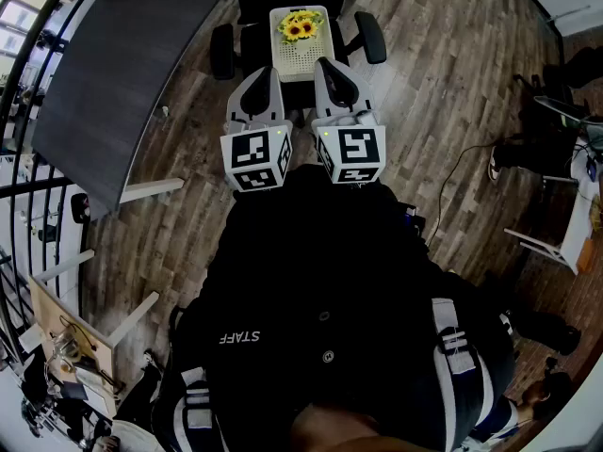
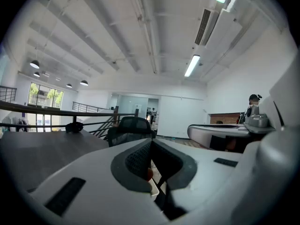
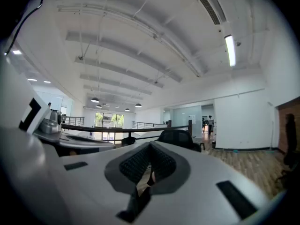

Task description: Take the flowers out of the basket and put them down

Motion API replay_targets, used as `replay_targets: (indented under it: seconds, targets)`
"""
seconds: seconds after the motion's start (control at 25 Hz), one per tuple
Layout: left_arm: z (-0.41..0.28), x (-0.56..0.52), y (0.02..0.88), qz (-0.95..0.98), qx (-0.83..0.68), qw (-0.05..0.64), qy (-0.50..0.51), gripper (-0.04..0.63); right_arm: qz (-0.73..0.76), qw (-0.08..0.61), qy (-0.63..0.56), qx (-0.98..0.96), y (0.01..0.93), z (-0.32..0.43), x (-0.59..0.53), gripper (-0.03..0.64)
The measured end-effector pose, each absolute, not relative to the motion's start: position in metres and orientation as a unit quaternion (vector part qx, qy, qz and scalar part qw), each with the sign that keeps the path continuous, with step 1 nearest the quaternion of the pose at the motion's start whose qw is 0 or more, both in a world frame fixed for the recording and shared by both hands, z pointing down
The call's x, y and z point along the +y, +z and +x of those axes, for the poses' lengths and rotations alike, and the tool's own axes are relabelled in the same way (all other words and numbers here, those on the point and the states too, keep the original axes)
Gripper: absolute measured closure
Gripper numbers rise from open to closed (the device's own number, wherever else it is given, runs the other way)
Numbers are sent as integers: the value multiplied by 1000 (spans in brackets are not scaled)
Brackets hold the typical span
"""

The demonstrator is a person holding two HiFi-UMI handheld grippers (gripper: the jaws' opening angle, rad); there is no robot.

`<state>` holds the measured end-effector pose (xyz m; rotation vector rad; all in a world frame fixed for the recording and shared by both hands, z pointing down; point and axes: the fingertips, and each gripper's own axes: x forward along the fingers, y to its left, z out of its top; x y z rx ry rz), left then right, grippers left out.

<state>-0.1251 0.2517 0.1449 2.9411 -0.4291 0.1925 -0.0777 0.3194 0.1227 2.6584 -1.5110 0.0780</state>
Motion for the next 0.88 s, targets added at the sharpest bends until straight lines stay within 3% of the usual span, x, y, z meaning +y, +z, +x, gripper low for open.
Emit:
replay_targets:
  seconds: [0.4, 0.88]
  targets:
    - [-134, 243, 156, 984, -139, 87, 65, 595, 871, 27, 25, -490, 131, -83, 311, 604]
    - [-169, 220, 201, 975, -160, 121, 97, 595, 877, 66, 52, -473, 160, -92, 308, 604]
